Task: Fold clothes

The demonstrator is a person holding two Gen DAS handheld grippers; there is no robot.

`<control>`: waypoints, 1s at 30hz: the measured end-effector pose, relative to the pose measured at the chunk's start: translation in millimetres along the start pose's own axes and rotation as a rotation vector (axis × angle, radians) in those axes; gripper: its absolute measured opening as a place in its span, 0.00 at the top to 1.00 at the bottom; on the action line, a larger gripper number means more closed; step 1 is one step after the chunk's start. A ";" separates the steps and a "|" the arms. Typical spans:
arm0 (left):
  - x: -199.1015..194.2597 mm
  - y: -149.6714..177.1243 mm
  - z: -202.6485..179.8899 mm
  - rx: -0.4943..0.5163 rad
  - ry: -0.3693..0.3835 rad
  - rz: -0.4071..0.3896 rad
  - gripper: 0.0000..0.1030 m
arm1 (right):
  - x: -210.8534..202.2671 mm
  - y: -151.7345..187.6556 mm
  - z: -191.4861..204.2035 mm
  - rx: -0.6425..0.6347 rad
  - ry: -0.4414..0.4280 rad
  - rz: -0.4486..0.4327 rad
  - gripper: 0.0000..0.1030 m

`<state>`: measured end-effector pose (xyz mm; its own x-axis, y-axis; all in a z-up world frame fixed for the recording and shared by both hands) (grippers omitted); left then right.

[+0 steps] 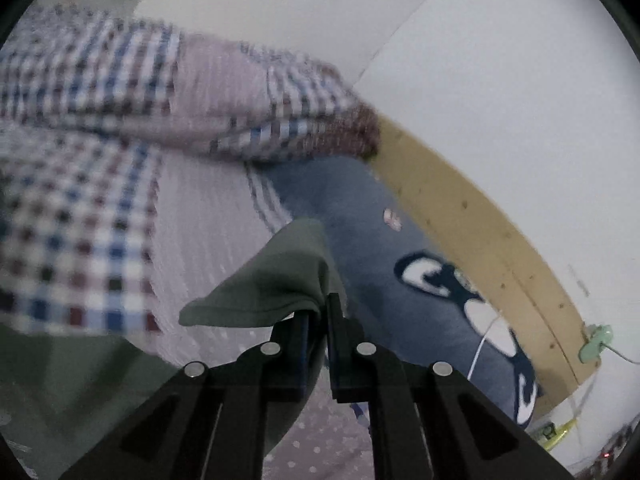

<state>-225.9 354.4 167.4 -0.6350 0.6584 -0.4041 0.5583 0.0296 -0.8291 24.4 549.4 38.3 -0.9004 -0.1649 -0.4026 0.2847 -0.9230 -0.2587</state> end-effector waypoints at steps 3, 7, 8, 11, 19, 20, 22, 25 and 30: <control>-46.3 -20.3 11.6 0.003 -0.043 -0.079 0.94 | 6.1 6.9 6.8 -0.026 -0.007 0.025 0.23; -112.1 -38.0 32.0 0.023 -0.134 -0.171 0.94 | 15.4 18.4 16.8 -0.073 -0.010 0.062 0.23; -128.0 -41.4 37.7 0.027 -0.160 -0.189 0.94 | 17.7 21.3 19.2 -0.085 -0.009 0.070 0.23; -163.2 -42.1 56.0 0.017 -0.222 -0.220 0.94 | 24.2 30.2 25.4 -0.114 -0.008 0.090 0.23; -242.0 -13.5 137.3 -0.076 -0.429 -0.274 0.94 | 41.2 54.7 40.4 -0.182 -0.002 0.139 0.23; -252.0 -5.4 146.4 -0.088 -0.461 -0.284 0.94 | 43.4 58.4 42.9 -0.196 0.000 0.147 0.23; -271.8 12.7 161.6 -0.105 -0.520 -0.303 0.94 | 47.4 65.7 47.9 -0.227 0.005 0.160 0.23; -298.9 44.9 175.0 -0.107 -0.606 -0.326 0.94 | 53.5 75.2 54.2 -0.268 0.014 0.175 0.23; -293.3 115.0 224.8 -0.103 -0.712 -0.168 0.93 | 63.3 88.2 58.3 -0.302 0.028 0.202 0.23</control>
<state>-95.5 -4.4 103.7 -0.8894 -0.0074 -0.4570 0.4483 0.1806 -0.8754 -26.6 437.2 41.2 -0.8080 -0.3201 -0.4946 0.5438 -0.7281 -0.4173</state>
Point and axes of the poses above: each gripper's, at about its wrist camera, not at the fingertips, and x roughly the way its jaws point, z to its left, y to its underside, the point moved 3 cm from there along x, roughly the way its jaws point, and after that the axes turned 13 degrees about x, right-handed, at the moved point
